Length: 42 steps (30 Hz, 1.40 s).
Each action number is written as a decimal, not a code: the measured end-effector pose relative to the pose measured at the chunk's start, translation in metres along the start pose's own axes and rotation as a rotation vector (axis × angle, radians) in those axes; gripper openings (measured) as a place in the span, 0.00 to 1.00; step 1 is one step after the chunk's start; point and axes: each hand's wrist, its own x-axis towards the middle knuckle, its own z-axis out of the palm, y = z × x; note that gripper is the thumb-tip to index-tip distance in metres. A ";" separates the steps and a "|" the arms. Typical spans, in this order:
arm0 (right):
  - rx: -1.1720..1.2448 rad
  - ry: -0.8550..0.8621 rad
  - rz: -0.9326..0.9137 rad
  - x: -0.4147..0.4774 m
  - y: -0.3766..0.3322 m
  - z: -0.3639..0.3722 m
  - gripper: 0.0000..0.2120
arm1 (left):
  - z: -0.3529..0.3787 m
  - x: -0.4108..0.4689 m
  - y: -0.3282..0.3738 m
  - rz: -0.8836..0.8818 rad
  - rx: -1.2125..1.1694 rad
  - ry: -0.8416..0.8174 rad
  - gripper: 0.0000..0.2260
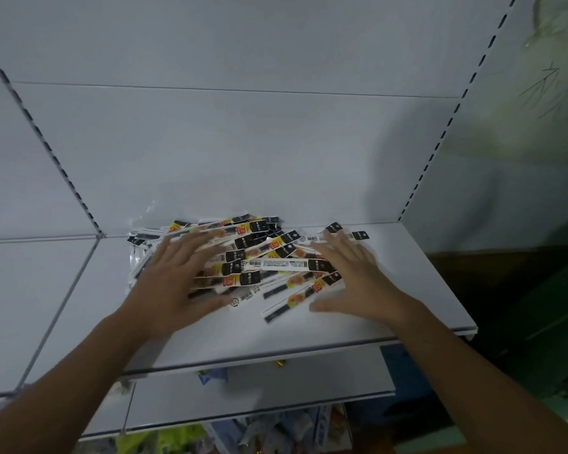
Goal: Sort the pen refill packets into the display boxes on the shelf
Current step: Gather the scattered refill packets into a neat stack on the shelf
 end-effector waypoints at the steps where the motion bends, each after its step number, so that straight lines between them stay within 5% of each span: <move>1: -0.029 -0.057 -0.030 0.002 -0.001 0.001 0.52 | -0.003 -0.006 -0.011 -0.066 0.050 -0.047 0.41; 7: -0.017 -0.114 0.006 0.034 -0.032 0.031 0.47 | 0.008 -0.005 -0.028 -0.263 0.037 -0.086 0.44; 11: -0.030 -0.010 -0.015 0.055 -0.069 0.056 0.40 | 0.019 0.011 -0.008 -0.303 -0.057 0.002 0.40; 15: 0.257 0.201 -0.023 0.064 -0.097 0.061 0.34 | 0.025 0.021 -0.001 -0.322 -0.143 0.046 0.33; 18: 0.442 0.229 -0.039 0.053 -0.094 0.050 0.39 | 0.018 0.014 -0.011 -0.300 -0.146 0.068 0.32; 22: 0.451 0.203 0.186 0.036 -0.044 0.028 0.51 | 0.000 -0.014 -0.031 -0.397 -0.030 0.074 0.38; 26: 0.280 0.360 0.344 0.041 0.012 0.000 0.32 | -0.010 -0.033 -0.075 -0.588 -0.010 0.012 0.35; 28: 0.142 0.325 0.376 0.047 0.033 -0.009 0.21 | -0.012 -0.033 -0.092 -0.508 0.049 -0.099 0.28; 34: -0.084 0.226 0.289 0.048 0.049 -0.015 0.11 | -0.030 -0.037 -0.110 -0.536 -0.017 -0.164 0.22; 38: -0.117 0.165 0.247 0.042 0.062 -0.020 0.08 | -0.048 -0.053 -0.121 -0.399 -0.129 -0.220 0.19; 42: 0.026 0.273 0.255 0.034 0.053 -0.035 0.08 | -0.060 -0.064 -0.123 -0.398 -0.112 -0.281 0.35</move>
